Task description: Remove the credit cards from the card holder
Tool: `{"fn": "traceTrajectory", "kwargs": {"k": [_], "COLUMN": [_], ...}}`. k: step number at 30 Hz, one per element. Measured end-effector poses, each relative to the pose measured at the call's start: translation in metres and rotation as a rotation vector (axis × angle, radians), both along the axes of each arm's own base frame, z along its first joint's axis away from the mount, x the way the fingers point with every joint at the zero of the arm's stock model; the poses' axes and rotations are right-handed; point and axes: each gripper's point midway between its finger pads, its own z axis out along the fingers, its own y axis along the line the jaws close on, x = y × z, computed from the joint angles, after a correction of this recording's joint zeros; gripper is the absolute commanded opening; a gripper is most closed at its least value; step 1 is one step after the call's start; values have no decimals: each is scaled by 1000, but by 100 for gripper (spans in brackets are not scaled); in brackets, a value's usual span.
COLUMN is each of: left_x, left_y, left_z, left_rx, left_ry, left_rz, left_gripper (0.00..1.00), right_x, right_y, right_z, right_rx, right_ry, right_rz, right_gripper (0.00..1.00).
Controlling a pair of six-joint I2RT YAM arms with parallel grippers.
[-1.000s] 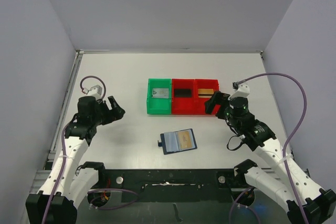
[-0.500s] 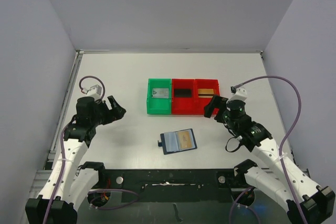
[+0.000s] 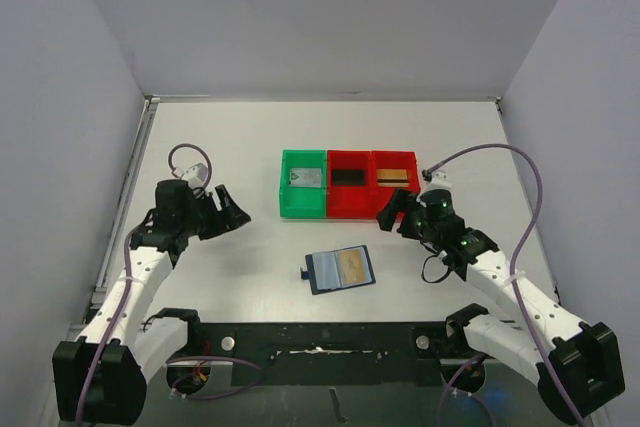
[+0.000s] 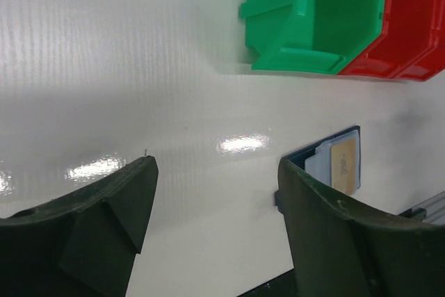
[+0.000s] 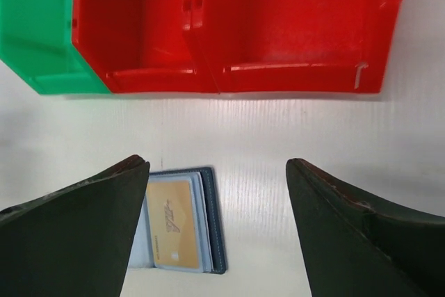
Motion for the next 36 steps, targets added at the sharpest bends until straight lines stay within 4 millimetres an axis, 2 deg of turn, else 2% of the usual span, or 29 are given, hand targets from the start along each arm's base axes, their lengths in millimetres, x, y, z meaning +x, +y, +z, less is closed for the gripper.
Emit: {"fn": "traceTrajectory", "kwargs": {"k": [4, 6, 8, 10, 12, 15, 19, 27, 30, 36], "left_x": [1, -1, -9, -24, -43, -60, -64, -70, -68, -68], "left_y": [-16, -32, -59, -93, -128, -158, -177, -210, -221, -241], "left_z": [11, 17, 21, 24, 26, 20, 2, -37, -49, -56], "left_rx": [-70, -115, -155, -183, -201, -205, -203, -208, -215, -243], "left_ry": [-38, -75, -97, -105, -110, -93, -36, 67, 98, 114], "left_rz": [-40, -71, -128, -209, -294, -351, -344, -342, -339, -351], "left_gripper": [58, 58, 58, 56, 54, 53, 52, 47, 42, 40], "right_x": [-17, -31, -45, -53, -56, -55, -56, -67, -72, -76], "right_y": [19, 26, 31, 35, 40, 49, 57, 75, 76, 71], "right_z": [-43, -59, -68, -66, -54, -34, -35, -65, -75, -85], "right_rx": [59, 99, 121, 136, 169, 239, 289, 268, 249, 201], "right_ry": [98, 142, 178, 175, 133, 56, 62, 180, 220, 254], "right_rz": [103, 148, 186, 211, 233, 259, 264, 304, 311, 321], "right_gripper": [67, 65, 62, 57, 49, 46, 43, 36, 35, 35]}}
